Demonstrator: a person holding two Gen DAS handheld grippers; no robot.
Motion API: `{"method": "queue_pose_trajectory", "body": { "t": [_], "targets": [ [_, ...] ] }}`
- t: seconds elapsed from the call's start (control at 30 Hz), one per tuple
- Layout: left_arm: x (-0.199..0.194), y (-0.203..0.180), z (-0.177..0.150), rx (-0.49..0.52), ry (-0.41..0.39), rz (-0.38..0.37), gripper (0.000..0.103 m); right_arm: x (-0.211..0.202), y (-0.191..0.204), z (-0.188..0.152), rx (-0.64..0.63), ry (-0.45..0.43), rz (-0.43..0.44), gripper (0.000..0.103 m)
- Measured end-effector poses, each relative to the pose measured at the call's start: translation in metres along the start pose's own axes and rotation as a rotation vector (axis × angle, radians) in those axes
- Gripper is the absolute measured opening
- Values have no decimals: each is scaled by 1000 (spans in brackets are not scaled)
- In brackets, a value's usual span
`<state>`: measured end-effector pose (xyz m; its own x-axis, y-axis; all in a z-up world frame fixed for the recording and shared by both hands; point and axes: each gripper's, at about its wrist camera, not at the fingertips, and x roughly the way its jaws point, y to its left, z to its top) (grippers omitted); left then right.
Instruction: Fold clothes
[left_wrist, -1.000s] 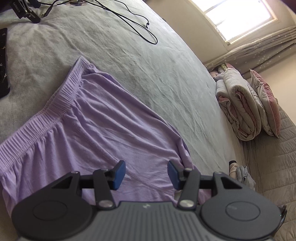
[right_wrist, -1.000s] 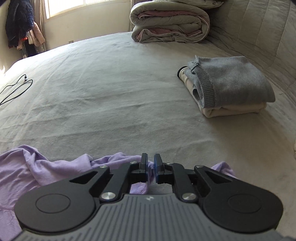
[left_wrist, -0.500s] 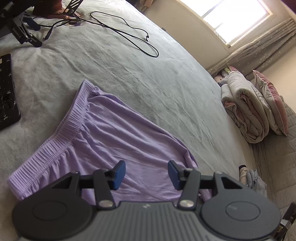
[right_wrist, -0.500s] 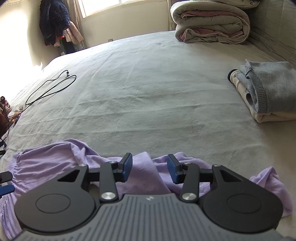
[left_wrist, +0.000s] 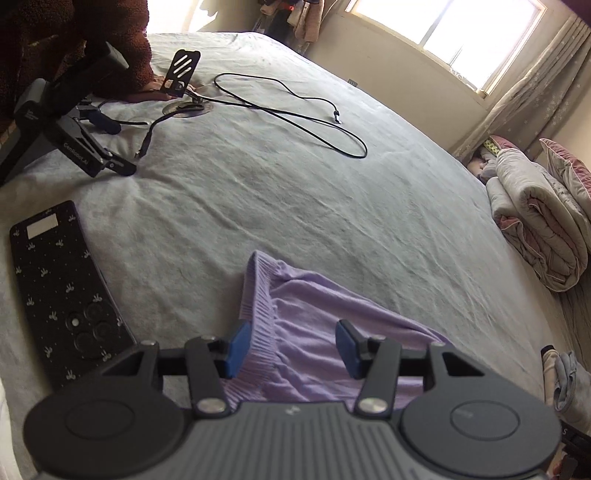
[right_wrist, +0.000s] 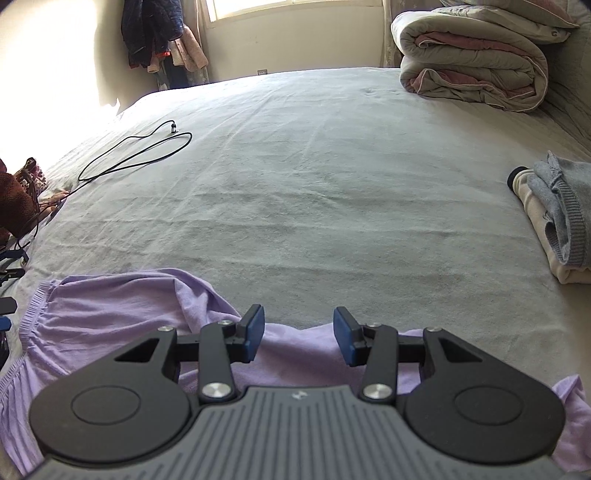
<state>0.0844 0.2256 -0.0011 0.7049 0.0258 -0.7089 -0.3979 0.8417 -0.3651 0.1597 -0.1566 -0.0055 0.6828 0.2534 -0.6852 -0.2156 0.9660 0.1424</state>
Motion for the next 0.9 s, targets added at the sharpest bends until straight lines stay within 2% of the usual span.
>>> {"method": "queue_pose_trajectory", "body": {
  "t": [0.2, 0.53, 0.63, 0.67, 0.7, 0.77, 0.9],
  "targets": [
    [13, 13, 19, 16, -20, 42, 52, 21, 17, 3, -24, 36, 61, 46],
    [57, 18, 27, -63, 47, -8, 50, 48, 28, 1, 21, 84, 136, 34],
    [65, 15, 23, -55, 34, -1, 38, 53, 29, 0, 11, 90, 142, 29],
    [67, 14, 22, -45, 28, 7, 33, 55, 30, 0, 4, 94, 141, 22],
    [69, 13, 21, -36, 21, 15, 22, 56, 31, -1, -7, 95, 137, 11],
    [69, 11, 20, -15, -3, 30, 10, 57, 32, -1, -31, 83, 120, 5],
    [64, 8, 19, 22, -71, 28, 3, 53, 30, 6, -49, 29, 86, 4]
  ]
}}
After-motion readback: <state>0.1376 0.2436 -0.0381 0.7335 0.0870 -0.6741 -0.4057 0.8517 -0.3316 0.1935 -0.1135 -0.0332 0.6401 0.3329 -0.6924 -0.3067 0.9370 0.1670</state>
